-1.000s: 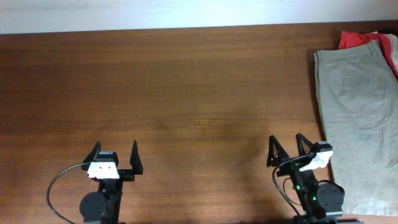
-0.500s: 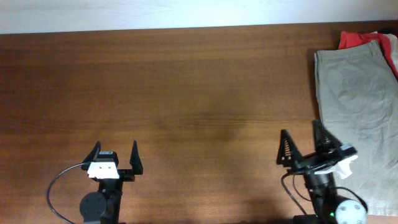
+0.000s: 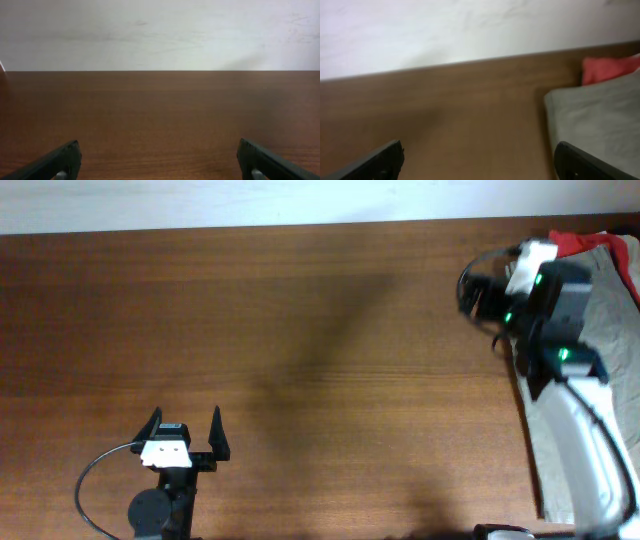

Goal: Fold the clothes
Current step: 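Reach the right gripper to the khaki pants on the stack and grasp, then drag the khaki pants left and lay them flat mid-table, release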

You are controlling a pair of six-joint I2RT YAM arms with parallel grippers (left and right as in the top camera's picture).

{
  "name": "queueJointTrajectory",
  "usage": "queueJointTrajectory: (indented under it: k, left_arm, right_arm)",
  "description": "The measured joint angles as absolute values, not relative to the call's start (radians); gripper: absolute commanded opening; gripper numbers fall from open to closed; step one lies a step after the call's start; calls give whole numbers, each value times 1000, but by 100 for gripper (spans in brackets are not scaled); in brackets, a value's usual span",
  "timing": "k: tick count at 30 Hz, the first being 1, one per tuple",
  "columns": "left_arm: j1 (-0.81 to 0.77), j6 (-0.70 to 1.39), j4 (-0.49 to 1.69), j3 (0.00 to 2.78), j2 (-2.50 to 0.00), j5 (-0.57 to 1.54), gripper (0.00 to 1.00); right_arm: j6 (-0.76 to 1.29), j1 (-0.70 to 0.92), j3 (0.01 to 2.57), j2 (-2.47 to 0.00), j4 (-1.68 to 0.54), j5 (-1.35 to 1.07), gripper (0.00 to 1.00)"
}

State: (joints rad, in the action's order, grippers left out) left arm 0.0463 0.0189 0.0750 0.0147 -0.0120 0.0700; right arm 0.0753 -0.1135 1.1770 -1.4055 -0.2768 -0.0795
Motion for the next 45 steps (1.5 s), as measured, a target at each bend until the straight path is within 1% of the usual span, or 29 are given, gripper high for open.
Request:
queueJointTrajectory:
  k: [2,8,10,13,16,18,20,21,22,23,25,26,28,31,34,40,42,43,45]
  left_arm:
    - [46,19,75,15,-12,70,99]
    - [46,19,75,15,-13,70,99]
    - [46,19,75,15,-13,70,99]
    - [46,19,75,15,-13,70,99]
    - [46,19,75,15,-13,70,99]
    - [46,19,75,15,-13,70,99]
    - [46,19,75,15,-13,70,99]
    - [46,19,75,15,-13,70,99]
    - [46,19,75,15,-13,70,99]
    - [46,19,75,15,-13,70,99]
    - [46,19,75,15,-13,70,99]
    - [46,19,75,15,-13,70,99]
    - [46,19,75,15,-13,70,99]
    - [46,19,75,15,-13,70,99]
    - [46,19,75,15,-13,70,99]
    - [46,19,75,15,-13,70,99]
    - [46,19,75,15,-13,70,99]
    - [46,19,75,15,-13,70,99]
    - [46,19,75,15,-13,70,99]
  right_arm:
    - [38,-155,1263,-1504,-270,-33,99]
    - [-91,-254,1519,-1940,-440,185,99]
    - [-137,-253,1563,-2038,-413,216,99]
    - [-173,-252,1575,-2119,-361,252,100]
    - [-193,-252,1576,-2181,-336,272,96]
    - [-197,-252,1577,-2211,-328,276,91]
    - [-200,-252,1578,-2230,-328,277,77]
    - [-203,-252,1579,-2239,-324,281,60]
    - [-205,-252,1581,-2239,-320,281,48]
    - [-207,-252,1581,-2239,-319,284,46]
    - [-205,-252,1581,-2240,-318,288,46]
    - [-199,-252,1581,-2240,-316,288,43]
    - [-176,-252,1581,-2240,-312,289,33]
    - [-137,-252,1583,-2240,-312,289,32]
    - [-112,-252,1586,-2233,-314,288,29]
    - [-83,-252,1588,-2177,-324,288,31]
    - [-81,-252,1588,-2173,-329,288,15]
    - [-84,-252,1588,-2172,-332,287,11]
    - [-78,-252,1588,-2170,-337,287,10]
